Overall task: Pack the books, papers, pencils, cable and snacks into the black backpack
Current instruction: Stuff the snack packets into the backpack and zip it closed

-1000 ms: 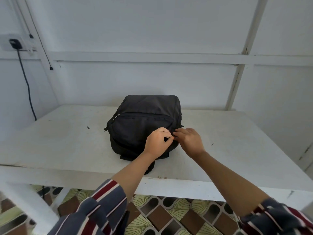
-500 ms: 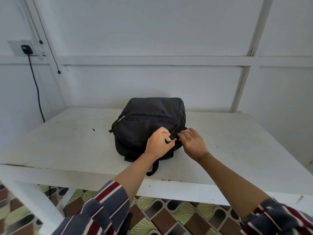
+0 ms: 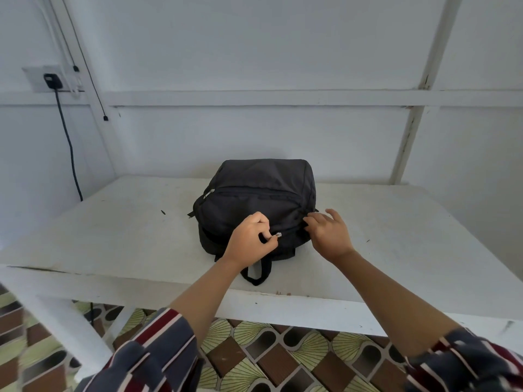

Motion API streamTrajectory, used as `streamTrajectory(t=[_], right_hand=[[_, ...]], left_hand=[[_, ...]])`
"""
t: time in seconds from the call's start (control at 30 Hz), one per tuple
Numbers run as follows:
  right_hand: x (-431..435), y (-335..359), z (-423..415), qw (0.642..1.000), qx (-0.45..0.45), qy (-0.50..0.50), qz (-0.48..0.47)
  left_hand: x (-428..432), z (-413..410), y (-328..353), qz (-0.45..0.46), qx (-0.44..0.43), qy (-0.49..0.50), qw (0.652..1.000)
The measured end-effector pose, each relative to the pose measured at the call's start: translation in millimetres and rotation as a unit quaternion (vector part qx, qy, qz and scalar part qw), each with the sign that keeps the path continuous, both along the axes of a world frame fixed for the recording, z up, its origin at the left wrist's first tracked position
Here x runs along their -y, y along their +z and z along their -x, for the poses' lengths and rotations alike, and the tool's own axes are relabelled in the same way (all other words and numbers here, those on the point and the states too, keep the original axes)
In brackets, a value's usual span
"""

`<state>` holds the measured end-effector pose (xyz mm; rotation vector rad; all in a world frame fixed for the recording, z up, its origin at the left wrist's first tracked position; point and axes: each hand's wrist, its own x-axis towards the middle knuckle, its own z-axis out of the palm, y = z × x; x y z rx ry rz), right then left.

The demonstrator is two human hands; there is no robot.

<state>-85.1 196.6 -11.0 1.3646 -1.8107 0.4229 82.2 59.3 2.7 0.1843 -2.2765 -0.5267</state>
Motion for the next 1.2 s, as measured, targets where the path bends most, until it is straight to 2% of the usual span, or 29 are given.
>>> streamTrajectory(t=[0.13,0.23,0.5,0.67,0.77,1.0,1.2], right_hand=[[-2,6,-16,0.996,0.032,0.082,-0.017],[6,4,-28,0.991,0.014,0.132,-0.032],[12,-7,-34,0.991,-0.108,0.080,-0.019],[16,-7,-40,0.995,-0.090,0.035,0.011],[21,-6,-48,0.998,-0.050,0.036,0.017],[64,-2,-85,0.992,0.003,0.108,-0.066],[65,-6,-84,0.993,-0.028,0.116,-0.007]], left_hand=[[3,-6,2,-0.001,-0.011,-0.034,0.999],[0,-6,3,-0.002,-0.018,-0.035,0.999],[7,-13,-3,-0.001,0.006,-0.051,0.999],[55,-43,-5,-0.014,0.019,-0.035,0.999],[72,-53,0,-0.034,0.045,-0.071,0.996],[68,-50,1,-0.127,0.049,-0.102,0.985],[78,-53,4,-0.105,0.068,-0.107,0.986]])
